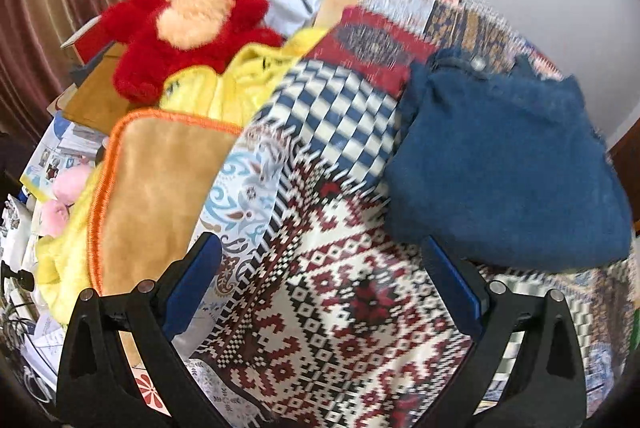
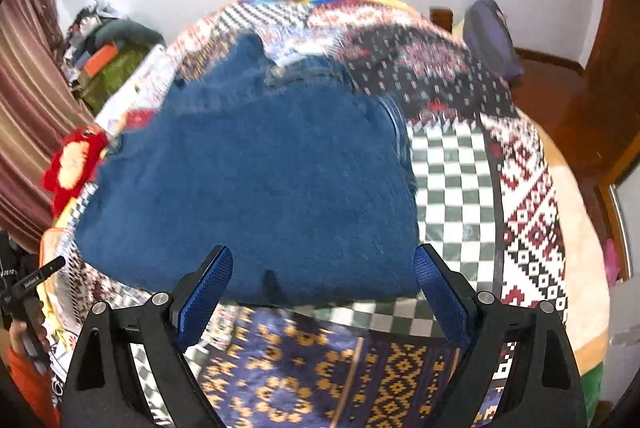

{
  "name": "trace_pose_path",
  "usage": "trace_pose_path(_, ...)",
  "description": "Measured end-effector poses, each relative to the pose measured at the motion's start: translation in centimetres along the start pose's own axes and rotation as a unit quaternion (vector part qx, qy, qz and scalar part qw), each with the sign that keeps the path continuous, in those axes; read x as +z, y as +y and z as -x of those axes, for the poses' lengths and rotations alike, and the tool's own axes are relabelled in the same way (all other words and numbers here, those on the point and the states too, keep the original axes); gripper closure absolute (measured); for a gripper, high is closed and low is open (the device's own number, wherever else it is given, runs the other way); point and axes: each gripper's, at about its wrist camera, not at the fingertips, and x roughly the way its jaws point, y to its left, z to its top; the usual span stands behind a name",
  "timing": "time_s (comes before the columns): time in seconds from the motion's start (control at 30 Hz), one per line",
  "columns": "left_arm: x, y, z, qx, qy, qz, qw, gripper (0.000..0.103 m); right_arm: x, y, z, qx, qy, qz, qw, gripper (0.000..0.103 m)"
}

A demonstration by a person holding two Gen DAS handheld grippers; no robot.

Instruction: Fold large clothes

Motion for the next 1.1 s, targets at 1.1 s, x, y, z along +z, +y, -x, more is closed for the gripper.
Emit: trace_pose_path(1.1, 1.5, -7.6, -12.8, -0.317, 0.065, 0.232, 0.9172, 0.04, -1.0, 11.2, -7.6, 0.019, 0.032, 0.115, 0.993, 0.007)
